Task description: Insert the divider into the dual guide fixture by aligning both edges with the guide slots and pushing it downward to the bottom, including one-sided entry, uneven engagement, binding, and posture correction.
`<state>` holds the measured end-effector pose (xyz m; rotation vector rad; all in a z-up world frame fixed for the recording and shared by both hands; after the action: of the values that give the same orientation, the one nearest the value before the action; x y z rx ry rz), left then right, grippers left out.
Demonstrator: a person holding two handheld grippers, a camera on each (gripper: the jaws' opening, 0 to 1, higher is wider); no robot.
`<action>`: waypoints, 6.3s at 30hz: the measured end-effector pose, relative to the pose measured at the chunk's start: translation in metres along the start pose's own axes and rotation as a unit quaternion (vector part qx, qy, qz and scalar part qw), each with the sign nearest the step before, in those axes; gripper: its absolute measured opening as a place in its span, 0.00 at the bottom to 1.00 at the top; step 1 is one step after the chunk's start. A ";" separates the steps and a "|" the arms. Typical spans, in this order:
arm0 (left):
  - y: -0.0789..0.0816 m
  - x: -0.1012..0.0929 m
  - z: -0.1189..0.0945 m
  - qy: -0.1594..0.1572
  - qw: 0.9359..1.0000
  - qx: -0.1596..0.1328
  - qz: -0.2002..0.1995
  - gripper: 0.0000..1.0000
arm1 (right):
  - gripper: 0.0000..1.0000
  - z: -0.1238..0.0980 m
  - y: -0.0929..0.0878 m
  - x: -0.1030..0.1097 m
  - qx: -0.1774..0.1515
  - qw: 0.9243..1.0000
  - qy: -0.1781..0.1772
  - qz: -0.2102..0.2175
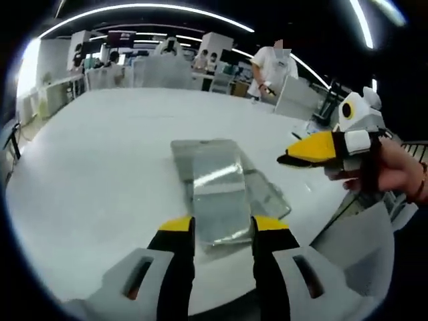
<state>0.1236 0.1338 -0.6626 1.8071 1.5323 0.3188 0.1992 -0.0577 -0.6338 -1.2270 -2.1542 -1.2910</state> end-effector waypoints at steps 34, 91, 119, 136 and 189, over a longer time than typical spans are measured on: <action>0.003 -0.037 0.006 -0.078 0.993 -0.013 0.088 0.32 | 0.00 -0.003 0.000 -0.010 -0.029 0.997 0.016 0.069; 0.033 -0.056 0.022 0.092 0.972 0.002 0.217 0.21 | 0.00 0.016 0.001 -0.009 -0.045 0.976 -0.003 0.213; 0.035 -0.066 0.025 0.171 0.909 0.030 0.379 0.13 | 0.00 0.016 -0.003 -0.013 -0.050 0.957 0.027 0.283; 0.040 -0.076 0.020 0.265 0.791 0.019 0.551 0.04 | 0.00 0.014 -0.001 -0.019 -0.064 0.930 0.078 0.353; 0.043 -0.054 0.011 0.014 0.976 -0.029 0.217 0.03 | 0.42 0.010 0.020 -0.009 -0.085 0.983 0.079 0.141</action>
<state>0.1481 0.0786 -0.6278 2.0878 1.1193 0.5917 0.2219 -0.0497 -0.6340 -1.3861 -1.7165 -1.4165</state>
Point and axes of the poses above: the point that each gripper's makers call its tool centre point, and the gripper's own axes: z roughly forward along the fingers, x roughly to its left, y roughly out of its top, the point moved 10 cm from there along -z, roughly backward along the fingers, and after that the axes turned 15 degrees about x, right-handed, at the moved point
